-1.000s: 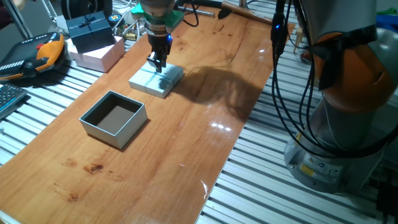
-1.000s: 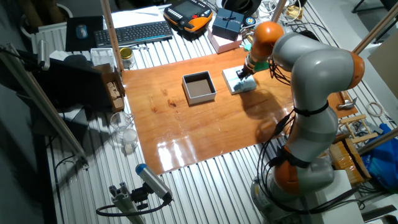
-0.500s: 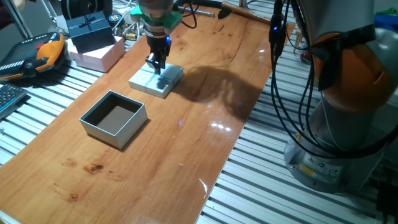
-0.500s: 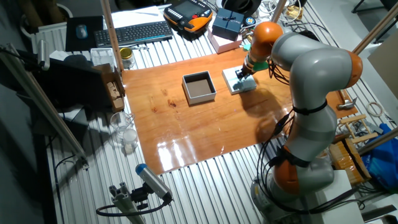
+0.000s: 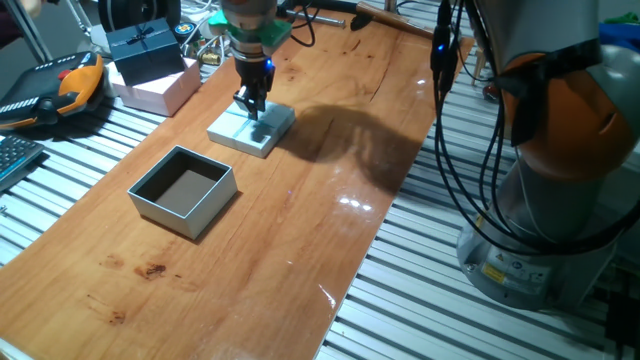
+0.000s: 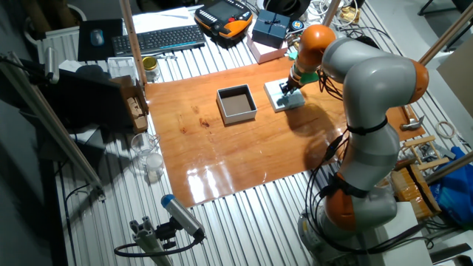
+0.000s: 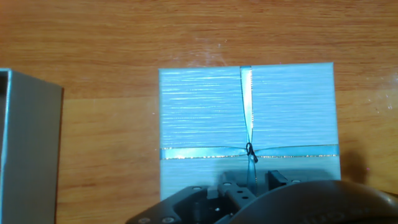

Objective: Cover the box

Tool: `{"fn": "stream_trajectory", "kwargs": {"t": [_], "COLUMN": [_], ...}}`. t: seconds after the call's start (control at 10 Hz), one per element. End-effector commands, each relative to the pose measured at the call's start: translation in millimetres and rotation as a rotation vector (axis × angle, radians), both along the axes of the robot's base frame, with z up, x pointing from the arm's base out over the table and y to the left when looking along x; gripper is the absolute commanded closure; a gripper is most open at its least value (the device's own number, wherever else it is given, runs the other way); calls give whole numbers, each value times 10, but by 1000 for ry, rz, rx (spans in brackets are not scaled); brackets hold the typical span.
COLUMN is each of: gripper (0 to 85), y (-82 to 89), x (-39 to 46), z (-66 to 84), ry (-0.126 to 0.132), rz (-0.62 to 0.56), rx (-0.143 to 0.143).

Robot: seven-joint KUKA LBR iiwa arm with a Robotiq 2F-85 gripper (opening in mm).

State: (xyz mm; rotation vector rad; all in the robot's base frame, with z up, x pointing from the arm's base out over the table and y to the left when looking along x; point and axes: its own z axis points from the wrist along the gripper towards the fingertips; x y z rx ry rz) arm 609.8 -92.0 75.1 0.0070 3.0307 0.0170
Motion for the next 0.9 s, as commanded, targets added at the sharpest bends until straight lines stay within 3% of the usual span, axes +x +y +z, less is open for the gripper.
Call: {"fn": "stream_trajectory", "kwargs": {"t": [0.0, 0.8], "gripper": [510, 510], "y": [-8, -55], "x": [11, 70], "z": [-14, -122], "ry": [3, 11], "rz": [0, 6], "rx": [0, 12]}}
